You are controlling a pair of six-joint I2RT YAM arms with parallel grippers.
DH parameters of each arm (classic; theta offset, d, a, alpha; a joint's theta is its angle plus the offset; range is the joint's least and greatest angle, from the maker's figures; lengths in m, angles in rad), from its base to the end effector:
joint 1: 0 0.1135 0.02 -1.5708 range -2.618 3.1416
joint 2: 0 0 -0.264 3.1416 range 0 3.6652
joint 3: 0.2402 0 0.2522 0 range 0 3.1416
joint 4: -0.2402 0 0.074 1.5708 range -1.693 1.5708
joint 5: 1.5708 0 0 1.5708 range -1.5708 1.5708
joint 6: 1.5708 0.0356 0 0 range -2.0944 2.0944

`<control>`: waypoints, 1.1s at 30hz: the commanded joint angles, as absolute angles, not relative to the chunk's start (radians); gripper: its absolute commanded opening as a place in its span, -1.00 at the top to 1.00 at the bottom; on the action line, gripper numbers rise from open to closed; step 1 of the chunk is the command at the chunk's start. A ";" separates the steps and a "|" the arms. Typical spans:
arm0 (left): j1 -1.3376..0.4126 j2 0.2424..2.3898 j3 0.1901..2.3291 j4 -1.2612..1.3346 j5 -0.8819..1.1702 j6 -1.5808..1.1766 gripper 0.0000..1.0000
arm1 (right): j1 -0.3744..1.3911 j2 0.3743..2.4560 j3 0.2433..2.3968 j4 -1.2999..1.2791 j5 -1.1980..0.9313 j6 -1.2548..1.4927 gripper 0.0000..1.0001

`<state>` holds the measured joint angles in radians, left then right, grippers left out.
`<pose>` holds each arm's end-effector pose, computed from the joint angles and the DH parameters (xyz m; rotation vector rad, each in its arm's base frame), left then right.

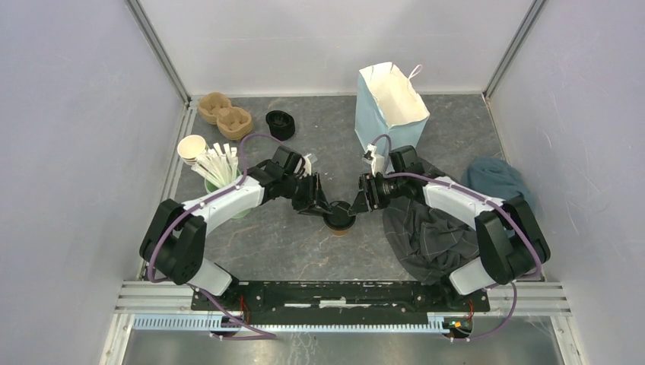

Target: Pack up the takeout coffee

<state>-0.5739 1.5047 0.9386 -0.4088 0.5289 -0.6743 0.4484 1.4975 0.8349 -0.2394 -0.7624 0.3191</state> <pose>0.2424 -0.1781 0.2095 0.0905 2.7614 -1.0992 0.2530 0.1490 0.1951 -0.5125 2.4898 1.2632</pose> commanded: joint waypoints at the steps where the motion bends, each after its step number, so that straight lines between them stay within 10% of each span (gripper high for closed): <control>1: -0.574 1.538 0.874 -0.434 0.482 -0.678 0.17 | 0.448 1.535 0.785 -0.171 -0.748 0.311 -0.28; 16: -0.574 1.627 0.677 -0.480 0.291 -0.659 0.44 | 0.435 1.632 0.575 -0.149 -0.540 0.220 -0.13; 27: -0.562 1.424 0.908 -0.413 0.494 -0.709 -0.44 | 0.434 1.554 0.747 -0.220 -0.684 0.257 -0.15; 33: -0.506 1.353 0.858 -0.456 0.526 -0.741 -0.21 | 0.435 1.557 0.737 -0.200 -0.695 0.270 -0.15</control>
<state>-0.5404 1.4178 0.8650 -0.4084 0.5171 -0.7258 0.4271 1.5208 0.7666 -0.1081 -0.8467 0.3435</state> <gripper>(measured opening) 0.661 0.581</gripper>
